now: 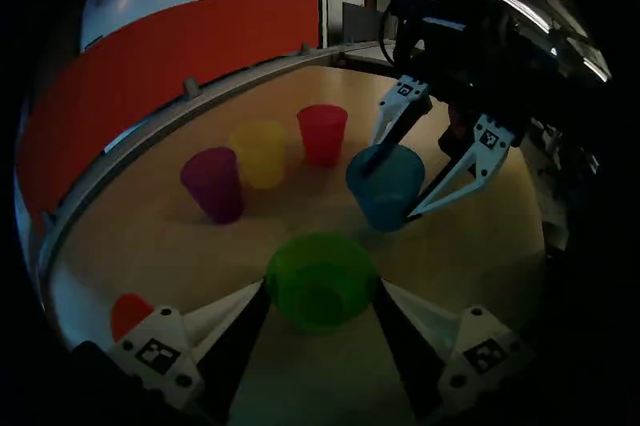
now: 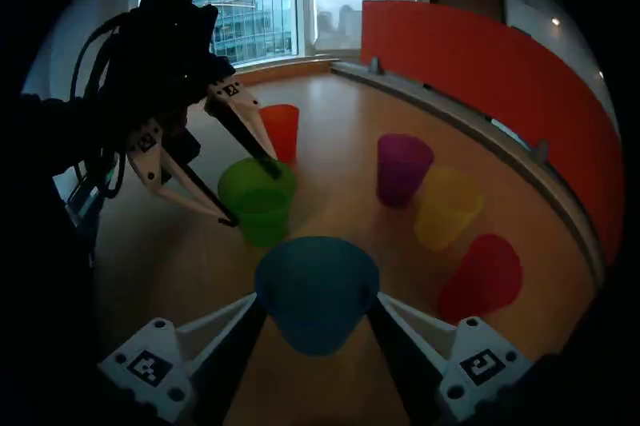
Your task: Pour water
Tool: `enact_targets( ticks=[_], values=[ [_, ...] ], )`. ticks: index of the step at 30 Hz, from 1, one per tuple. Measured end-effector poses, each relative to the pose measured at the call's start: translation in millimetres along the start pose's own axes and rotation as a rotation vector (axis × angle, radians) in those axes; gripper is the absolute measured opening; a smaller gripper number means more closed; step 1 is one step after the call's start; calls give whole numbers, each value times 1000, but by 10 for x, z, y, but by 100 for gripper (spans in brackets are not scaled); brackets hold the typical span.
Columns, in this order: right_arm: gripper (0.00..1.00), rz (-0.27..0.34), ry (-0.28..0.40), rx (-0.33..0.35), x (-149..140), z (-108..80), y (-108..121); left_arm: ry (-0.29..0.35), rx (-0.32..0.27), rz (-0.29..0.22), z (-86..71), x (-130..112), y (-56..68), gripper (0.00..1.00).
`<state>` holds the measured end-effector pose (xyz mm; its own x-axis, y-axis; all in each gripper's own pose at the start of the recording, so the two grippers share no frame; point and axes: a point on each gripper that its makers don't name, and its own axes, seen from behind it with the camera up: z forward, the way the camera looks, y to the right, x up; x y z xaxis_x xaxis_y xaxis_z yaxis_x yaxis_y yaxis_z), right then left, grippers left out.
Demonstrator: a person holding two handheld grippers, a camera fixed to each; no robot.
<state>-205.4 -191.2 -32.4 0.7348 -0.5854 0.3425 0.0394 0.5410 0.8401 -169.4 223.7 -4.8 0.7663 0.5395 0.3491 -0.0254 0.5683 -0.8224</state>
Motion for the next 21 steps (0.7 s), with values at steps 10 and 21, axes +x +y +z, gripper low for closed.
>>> enact_targets(
  ticks=[10, 21],
  values=[
    [88, -4, 1, -10, -51, 45, -16, 9, 0, -29, -55, -93, -7, 86],
    [88, -8, 2, -24, -118, 11, -28, 18, -2, -27, -74, -118, -16, 86]
  ],
)
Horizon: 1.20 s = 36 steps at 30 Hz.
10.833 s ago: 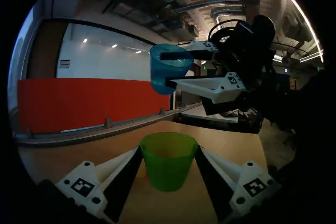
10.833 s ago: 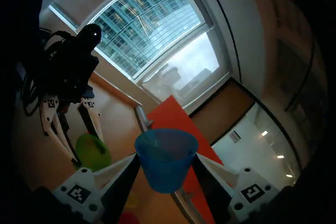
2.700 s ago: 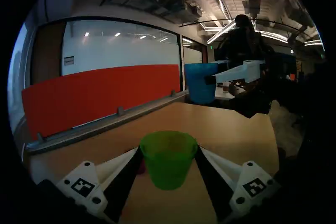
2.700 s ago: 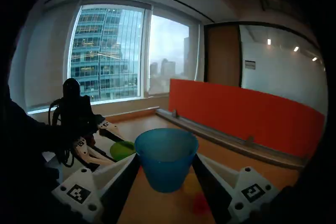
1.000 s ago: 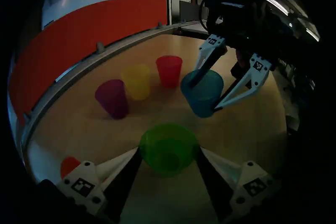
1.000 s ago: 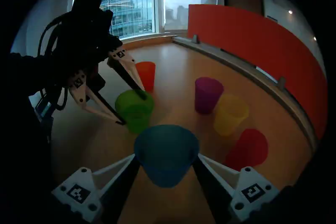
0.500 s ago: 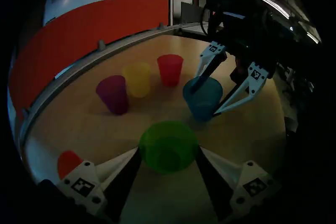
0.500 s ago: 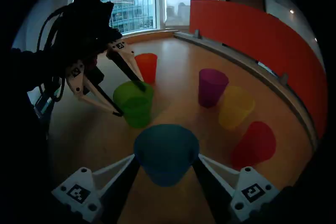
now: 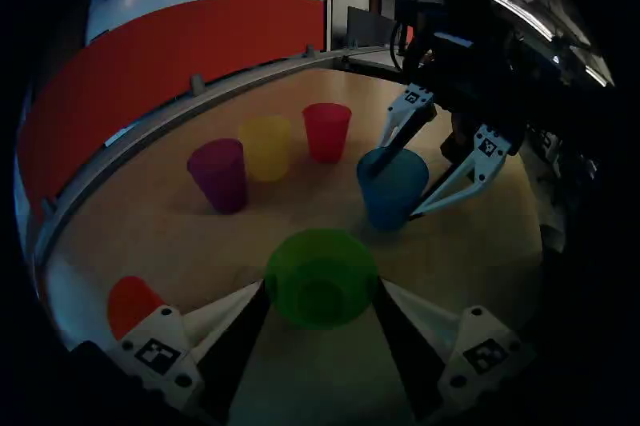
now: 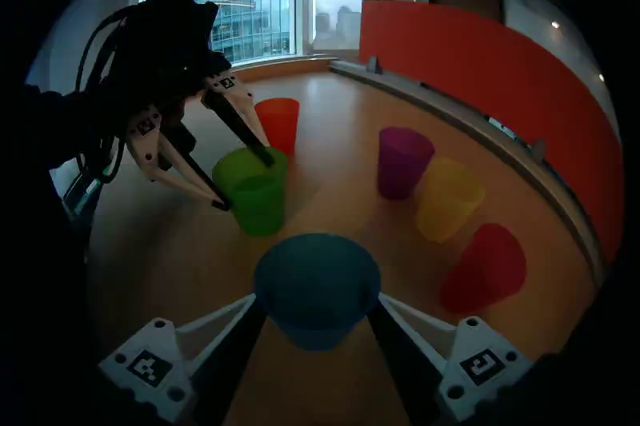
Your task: Pour water
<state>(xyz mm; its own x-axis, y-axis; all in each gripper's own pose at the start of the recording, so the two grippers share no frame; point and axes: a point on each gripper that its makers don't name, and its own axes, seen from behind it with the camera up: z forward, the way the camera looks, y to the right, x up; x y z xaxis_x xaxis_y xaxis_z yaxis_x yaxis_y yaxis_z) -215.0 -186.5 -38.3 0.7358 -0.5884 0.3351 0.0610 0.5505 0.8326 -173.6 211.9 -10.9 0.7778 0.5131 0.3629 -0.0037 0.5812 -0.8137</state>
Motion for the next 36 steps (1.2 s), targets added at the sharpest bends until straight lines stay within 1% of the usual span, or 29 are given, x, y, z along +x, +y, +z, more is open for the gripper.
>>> enact_targets(
  ticks=[9, 12, 14, 17, 20, 24, 29, 36],
  values=[
    [88, 15, -6, -11, -79, -15, 13, -14, 7, 11, 14, -6, 1, 87],
    [89, 18, -6, -12, -83, -19, 13, -32, 2, 9, 24, -43, 20, 90],
    [91, 18, -9, -13, -94, -20, 10, -40, -1, 7, 36, -61, 36, 91],
    [99, 18, -11, -15, -103, -22, 4, -49, 4, 4, 53, -79, 40, 92],
    [100, 24, -10, -16, -106, -38, -6, -52, 5, 1, 51, -95, 45, 93],
    [100, 34, -8, -20, -120, -82, -15, -53, 17, 1, 4, -116, 18, 95],
    [100, 48, -2, -38, -151, -175, -8, -49, 35, -11, -88, -160, -5, 97],
    [100, 72, 11, -69, -229, -368, -32, -25, 83, -35, -269, -224, -50, 99]
  ],
)
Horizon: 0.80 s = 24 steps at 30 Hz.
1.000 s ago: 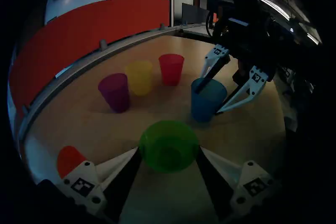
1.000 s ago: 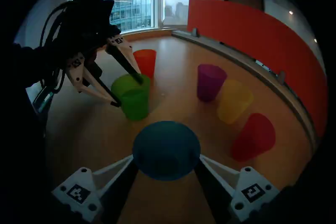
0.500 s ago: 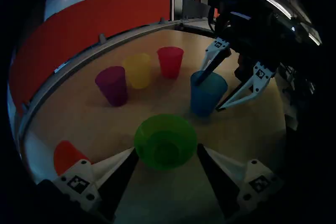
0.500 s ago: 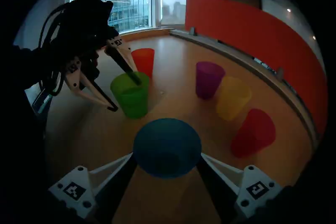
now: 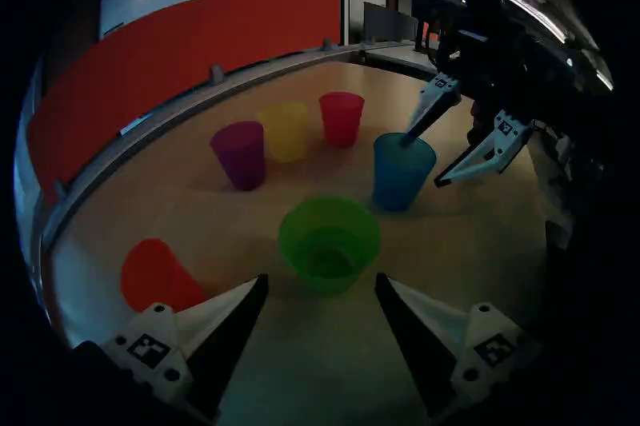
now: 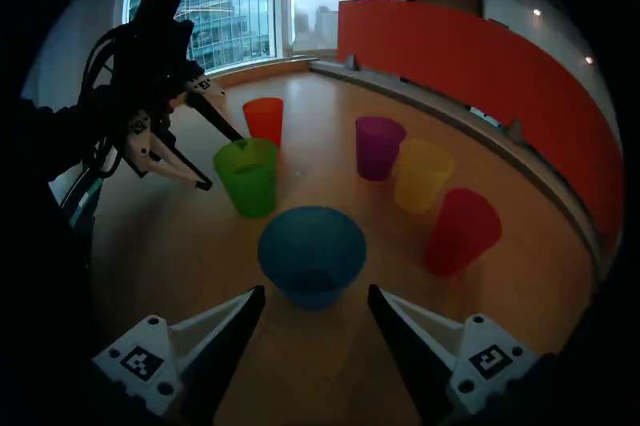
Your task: Pour water
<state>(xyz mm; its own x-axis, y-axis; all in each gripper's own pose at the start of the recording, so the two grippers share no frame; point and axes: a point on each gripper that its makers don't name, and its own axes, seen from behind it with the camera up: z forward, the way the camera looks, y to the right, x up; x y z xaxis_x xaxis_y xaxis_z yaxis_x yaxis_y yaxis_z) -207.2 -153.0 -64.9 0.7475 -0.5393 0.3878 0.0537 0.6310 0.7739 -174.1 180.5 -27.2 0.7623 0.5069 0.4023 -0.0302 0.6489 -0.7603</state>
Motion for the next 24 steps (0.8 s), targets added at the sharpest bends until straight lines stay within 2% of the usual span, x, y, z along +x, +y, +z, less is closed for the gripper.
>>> enact_targets(
  ticks=[11, 20, 24],
  values=[
    [100, 35, 68, -81, -8, -291, -13, 80, 106, -48, -365, 50, -58, 100],
    [100, 80, 151, -170, 48, -551, 89, 161, 220, -124, -631, 24, -155, 99],
    [100, 112, 214, -226, 146, -691, 187, 214, 300, -149, -775, 50, -293, 99]
  ],
)
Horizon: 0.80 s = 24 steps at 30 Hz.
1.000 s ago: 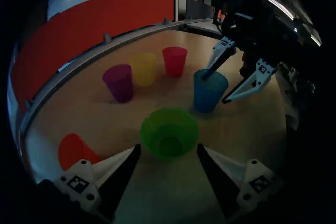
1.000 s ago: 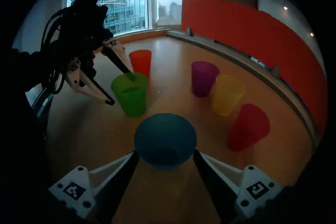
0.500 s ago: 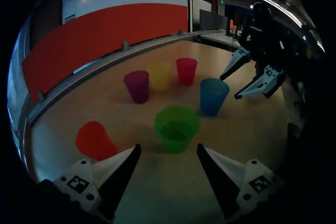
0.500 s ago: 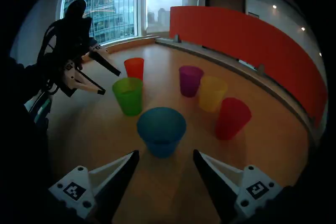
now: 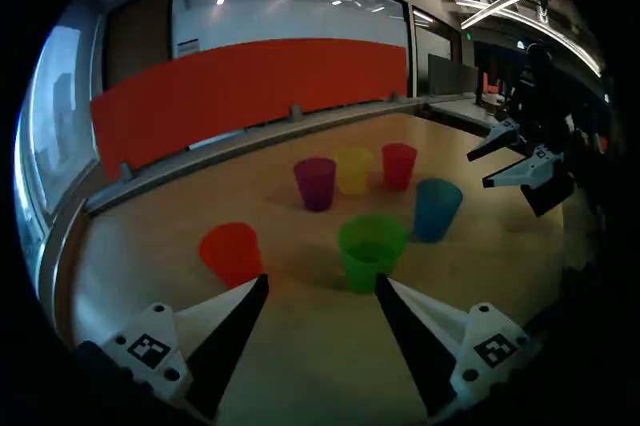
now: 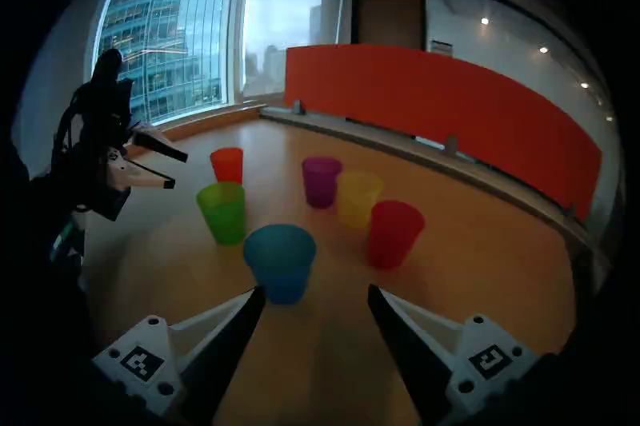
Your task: Pour water
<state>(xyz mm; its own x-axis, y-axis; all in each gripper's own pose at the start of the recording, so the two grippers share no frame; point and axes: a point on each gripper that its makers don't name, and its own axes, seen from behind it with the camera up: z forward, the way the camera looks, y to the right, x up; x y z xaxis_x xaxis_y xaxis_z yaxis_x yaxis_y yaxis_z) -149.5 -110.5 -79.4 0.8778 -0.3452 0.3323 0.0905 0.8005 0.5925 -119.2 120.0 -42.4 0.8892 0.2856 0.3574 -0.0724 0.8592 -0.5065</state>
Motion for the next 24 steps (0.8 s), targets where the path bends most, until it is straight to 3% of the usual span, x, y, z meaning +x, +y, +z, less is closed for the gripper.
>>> enact_targets(
  ticks=[12, 18, 24],
  values=[
    [100, 71, 220, -219, 453, -229, 379, 202, 261, -71, -365, 351, -524, 99],
    [99, 111, 357, -361, 721, -419, 642, 309, 353, -98, -554, 557, -637, 99],
    [100, 163, 446, -496, 819, -607, 867, 416, 444, -142, -753, 716, -749, 99]
  ],
)
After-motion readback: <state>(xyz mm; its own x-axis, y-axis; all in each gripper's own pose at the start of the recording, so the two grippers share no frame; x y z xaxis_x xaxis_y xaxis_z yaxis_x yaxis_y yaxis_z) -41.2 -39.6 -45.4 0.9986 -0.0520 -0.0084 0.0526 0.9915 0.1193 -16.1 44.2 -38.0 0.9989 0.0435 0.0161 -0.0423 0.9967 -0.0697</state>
